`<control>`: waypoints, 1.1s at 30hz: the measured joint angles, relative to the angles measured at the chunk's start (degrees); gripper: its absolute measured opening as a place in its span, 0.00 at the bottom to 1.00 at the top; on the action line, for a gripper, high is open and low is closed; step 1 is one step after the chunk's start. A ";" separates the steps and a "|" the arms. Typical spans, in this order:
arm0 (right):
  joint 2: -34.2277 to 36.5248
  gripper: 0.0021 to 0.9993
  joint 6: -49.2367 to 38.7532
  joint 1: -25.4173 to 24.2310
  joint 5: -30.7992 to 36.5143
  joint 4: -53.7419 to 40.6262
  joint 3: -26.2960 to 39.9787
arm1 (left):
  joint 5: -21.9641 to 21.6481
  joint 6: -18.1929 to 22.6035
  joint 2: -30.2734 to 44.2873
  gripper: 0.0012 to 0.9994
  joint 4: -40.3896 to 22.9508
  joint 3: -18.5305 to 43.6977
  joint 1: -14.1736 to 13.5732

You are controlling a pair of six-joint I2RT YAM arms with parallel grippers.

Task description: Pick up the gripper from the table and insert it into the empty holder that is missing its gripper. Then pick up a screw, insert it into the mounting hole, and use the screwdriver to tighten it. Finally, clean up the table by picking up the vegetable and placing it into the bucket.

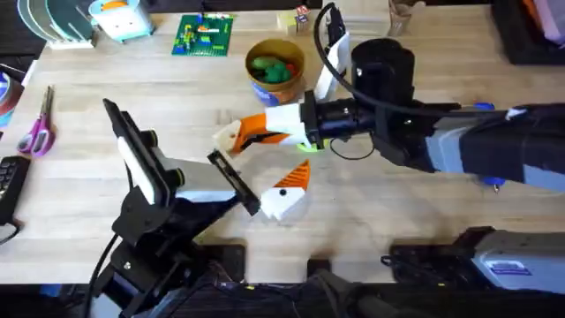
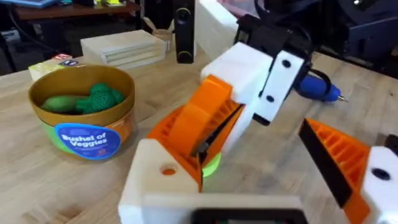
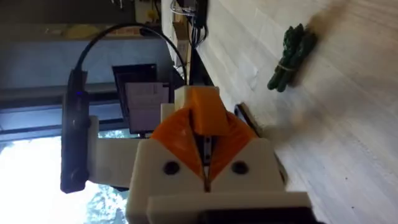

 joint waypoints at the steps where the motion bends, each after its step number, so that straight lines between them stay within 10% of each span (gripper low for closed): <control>1: 0.00 0.01 0.40 0.57 1.11 0.18 0.00 | -0.36 -0.16 0.02 0.99 -0.01 0.00 0.03; 33: -0.11 0.01 1.91 6.65 13.29 2.11 0.02 | -3.74 -1.89 0.02 0.99 0.01 -0.07 1.31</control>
